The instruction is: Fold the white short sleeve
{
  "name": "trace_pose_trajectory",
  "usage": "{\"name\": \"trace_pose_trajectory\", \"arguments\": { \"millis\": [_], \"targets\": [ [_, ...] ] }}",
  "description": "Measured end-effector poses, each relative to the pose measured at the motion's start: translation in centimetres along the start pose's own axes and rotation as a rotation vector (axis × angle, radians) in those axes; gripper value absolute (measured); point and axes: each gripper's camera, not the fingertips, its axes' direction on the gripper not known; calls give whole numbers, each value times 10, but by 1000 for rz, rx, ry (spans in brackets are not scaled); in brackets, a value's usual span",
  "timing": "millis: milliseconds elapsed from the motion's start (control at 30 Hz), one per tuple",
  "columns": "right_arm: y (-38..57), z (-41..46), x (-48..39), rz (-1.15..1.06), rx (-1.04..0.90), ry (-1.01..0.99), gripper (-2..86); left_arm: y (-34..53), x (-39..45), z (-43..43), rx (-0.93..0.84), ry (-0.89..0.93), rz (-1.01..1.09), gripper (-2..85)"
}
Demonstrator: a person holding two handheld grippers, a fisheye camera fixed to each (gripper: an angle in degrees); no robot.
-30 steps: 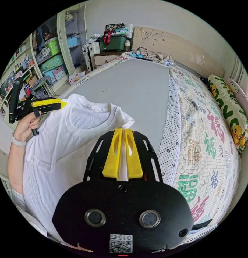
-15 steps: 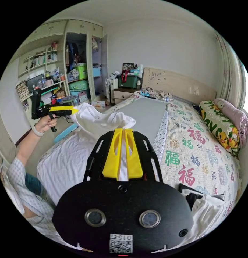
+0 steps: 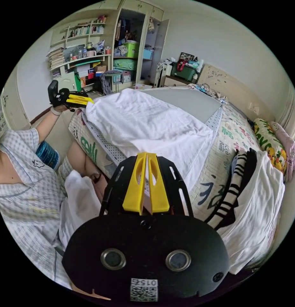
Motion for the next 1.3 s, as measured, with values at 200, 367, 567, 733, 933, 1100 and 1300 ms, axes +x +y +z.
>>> {"name": "trace_pose_trajectory", "arguments": {
  "millis": [200,367,567,733,933,1100,1300],
  "targets": [
    [58,-22,-17,102,57,-5,-5,52,-2,-25,25,1,-59,14],
    [93,-48,-48,118,182,-7,35,125,-13,-45,73,-15,-172,8],
    [98,-73,-100,36,366,-32,48,225,-69,-54,193,22,-484,4],
    [60,-63,-161,-89,391,-44,53,278,-138,-21,233,148,-717,23],
    [21,11,-218,-174,357,-176,69,330,-231,96,185,282,-1017,78],
    [23,91,-238,-182,238,-223,94,375,-284,199,7,278,-1159,87],
    [60,141,-232,-202,187,-303,102,399,-319,272,-149,239,-1113,84]
  ]
}}
